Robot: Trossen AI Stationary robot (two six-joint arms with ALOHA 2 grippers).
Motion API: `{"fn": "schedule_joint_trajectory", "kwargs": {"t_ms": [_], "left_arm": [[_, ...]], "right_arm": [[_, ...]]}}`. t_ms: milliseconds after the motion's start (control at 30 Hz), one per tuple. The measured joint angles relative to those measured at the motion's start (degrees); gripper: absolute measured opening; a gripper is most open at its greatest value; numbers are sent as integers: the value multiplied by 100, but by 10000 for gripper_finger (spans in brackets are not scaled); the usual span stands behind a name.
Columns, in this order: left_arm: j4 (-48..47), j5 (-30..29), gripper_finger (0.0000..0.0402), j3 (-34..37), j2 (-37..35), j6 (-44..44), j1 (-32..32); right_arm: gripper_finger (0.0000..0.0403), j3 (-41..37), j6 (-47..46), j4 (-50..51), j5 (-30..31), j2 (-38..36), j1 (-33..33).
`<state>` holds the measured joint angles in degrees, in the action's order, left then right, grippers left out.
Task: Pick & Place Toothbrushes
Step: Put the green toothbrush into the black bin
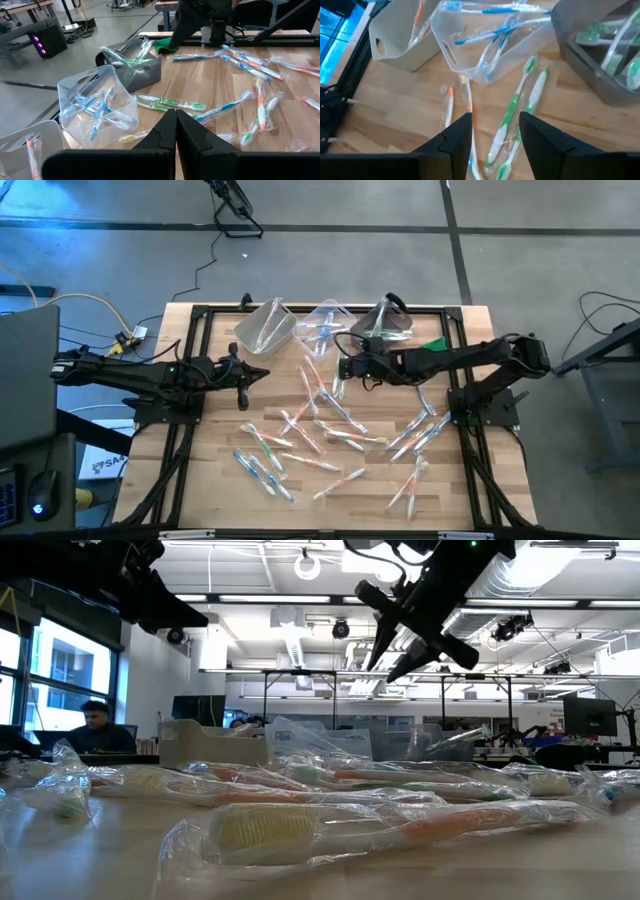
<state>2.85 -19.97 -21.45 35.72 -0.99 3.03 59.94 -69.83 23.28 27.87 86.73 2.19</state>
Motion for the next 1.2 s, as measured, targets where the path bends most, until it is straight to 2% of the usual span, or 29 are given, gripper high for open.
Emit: {"fn": "schedule_joint_trajectory", "kwargs": {"t_ms": [433,933,1200], "left_arm": [[37,0,0,0,0,9,-2],[26,0,0,0,0,125,-1],[20,-1,0,0,0,127,-1]], "right_arm": [[134,2,-110,-253,-429,780,48],[134,2,-248,-796,-444,1842,134],[134,0,-408,-789,-436,2062,134]]}}
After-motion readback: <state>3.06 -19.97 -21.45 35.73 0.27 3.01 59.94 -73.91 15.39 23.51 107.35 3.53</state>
